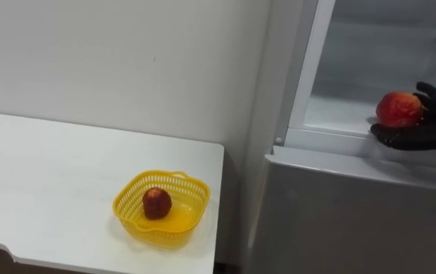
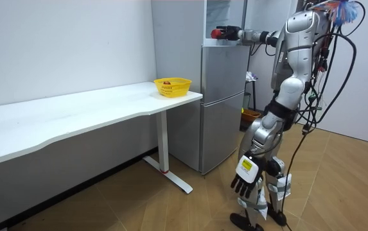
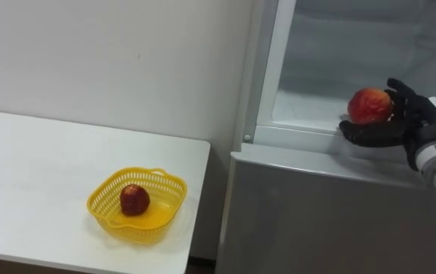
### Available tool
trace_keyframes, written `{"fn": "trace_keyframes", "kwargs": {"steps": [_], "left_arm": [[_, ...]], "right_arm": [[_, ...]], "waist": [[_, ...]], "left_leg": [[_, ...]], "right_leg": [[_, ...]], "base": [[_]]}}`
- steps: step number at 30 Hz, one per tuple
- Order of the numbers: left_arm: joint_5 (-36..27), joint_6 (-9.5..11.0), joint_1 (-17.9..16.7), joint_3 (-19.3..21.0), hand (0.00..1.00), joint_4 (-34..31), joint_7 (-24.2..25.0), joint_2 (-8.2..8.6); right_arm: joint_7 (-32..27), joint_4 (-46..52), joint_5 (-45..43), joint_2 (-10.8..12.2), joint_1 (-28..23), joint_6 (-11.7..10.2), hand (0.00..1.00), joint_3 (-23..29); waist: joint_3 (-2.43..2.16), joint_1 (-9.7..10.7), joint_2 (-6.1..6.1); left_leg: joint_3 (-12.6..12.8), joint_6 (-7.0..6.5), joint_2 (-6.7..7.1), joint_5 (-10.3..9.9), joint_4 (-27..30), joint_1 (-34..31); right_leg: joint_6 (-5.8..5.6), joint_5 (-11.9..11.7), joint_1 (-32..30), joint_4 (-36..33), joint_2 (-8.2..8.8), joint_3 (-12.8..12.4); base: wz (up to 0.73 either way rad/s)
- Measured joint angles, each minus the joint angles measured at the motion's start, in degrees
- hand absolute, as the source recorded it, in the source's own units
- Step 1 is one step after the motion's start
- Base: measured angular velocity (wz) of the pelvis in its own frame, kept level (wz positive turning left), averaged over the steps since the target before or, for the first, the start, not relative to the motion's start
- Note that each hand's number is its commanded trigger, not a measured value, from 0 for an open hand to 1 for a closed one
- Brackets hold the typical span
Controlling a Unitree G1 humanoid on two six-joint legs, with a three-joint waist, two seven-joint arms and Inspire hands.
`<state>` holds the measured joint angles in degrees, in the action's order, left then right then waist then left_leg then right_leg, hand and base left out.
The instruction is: Retrieve from the upper fridge
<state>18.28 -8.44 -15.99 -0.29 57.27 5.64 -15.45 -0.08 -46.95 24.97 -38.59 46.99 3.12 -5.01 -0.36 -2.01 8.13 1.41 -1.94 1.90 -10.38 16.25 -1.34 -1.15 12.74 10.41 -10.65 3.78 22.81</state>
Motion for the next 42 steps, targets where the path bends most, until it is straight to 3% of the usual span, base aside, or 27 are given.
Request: {"fn": "trace_keyframes", "kwargs": {"steps": [5,6,7,14,25,38,39,40,41,42], "left_arm": [[0.0,0.0,0.0,0.1,0.00,0.0,0.0,-0.02],[0.0,0.0,0.1,0.1,0.00,0.0,0.0,-0.02],[0.0,0.0,0.1,0.1,0.00,0.0,0.0,-0.02],[0.0,-0.4,0.2,0.3,0.00,-0.2,-0.2,0.06],[0.1,-1.7,-0.8,0.2,0.00,-2.1,-0.5,0.30],[0.1,-3.0,-0.8,0.2,0.00,-2.1,-0.5,0.32],[0.1,-3.0,-0.8,0.2,0.00,-2.1,-0.5,0.34],[0.0,-3.0,-0.7,0.2,0.00,-2.1,-0.5,0.36],[0.0,-3.0,-0.7,0.2,0.00,-2.1,-0.5,0.36],[0.0,-3.0,-0.6,0.2,0.00,-2.1,-0.5,0.35]], "right_arm": [[0.0,0.1,1.8,0.0,0.0,0.2,0.00,0.0],[0.0,0.1,2.0,0.0,0.0,0.3,0.88,0.0],[0.0,0.1,2.3,0.0,0.0,0.3,1.00,0.0],[-0.5,-0.3,6.7,-0.1,0.1,0.4,1.00,0.7],[0.2,-7.0,10.7,-0.1,4.8,0.5,1.00,1.9],[0.2,-6.7,10.5,-0.3,4.8,0.8,1.00,1.9],[0.2,-6.7,10.5,-0.3,4.8,0.8,0.63,1.9],[0.3,-6.7,10.5,-0.3,4.8,1.2,0.19,1.8],[0.3,-6.7,10.5,-0.3,4.8,1.3,0.00,1.8],[0.3,-6.7,10.5,-0.3,4.8,1.6,0.00,1.8]], "waist": [[0.12,-0.2,0.63],[0.08,-0.2,0.71],[0.05,-0.3,0.76],[0.12,-0.2,0.58],[0.35,-0.6,-0.42],[0.15,-1.1,-0.14],[0.08,-1.2,-0.04],[0.04,-1.2,0.03],[0.01,-1.3,0.07],[-0.05,-1.3,0.15]], "left_leg": [[0.1,0.01,-0.04,0.0,-0.1,-0.1],[0.1,0.01,-0.04,0.0,-0.2,-0.1],[0.2,0.01,-0.05,0.0,-0.2,-0.1],[-0.1,0.02,0.02,0.0,-0.2,-0.2],[0.2,0.12,0.07,0.1,-0.7,0.2],[0.2,0.32,-0.04,0.2,-1.1,0.8],[0.2,0.32,-0.05,0.2,-1.1,0.8],[0.2,0.32,-0.04,0.2,-1.0,0.8],[0.2,0.32,-0.04,0.2,-1.0,0.8],[0.2,0.32,-0.04,0.2,-1.0,0.8]], "right_leg": [[0.00,0.0,-0.3,0.0,-0.08,-0.6],[0.00,0.0,-0.3,0.0,-0.07,-0.7],[0.00,0.0,-0.4,0.0,-0.06,-0.8],[0.01,0.0,-0.5,0.0,-0.09,-0.5],[0.01,0.0,-0.3,0.0,-0.10,-0.6],[0.01,0.0,-0.3,0.0,-0.19,-0.7],[0.01,0.0,-0.3,0.0,-0.19,-0.7],[0.01,0.0,-0.3,0.0,-0.19,-0.7],[0.01,0.0,-0.3,0.0,-0.19,-0.7],[0.01,0.0,-0.3,0.0,-0.19,-0.7]], "base": [[0.00],[0.00],[0.00],[0.00],[0.00],[-0.01],[0.00],[0.00],[0.00],[0.00]]}}
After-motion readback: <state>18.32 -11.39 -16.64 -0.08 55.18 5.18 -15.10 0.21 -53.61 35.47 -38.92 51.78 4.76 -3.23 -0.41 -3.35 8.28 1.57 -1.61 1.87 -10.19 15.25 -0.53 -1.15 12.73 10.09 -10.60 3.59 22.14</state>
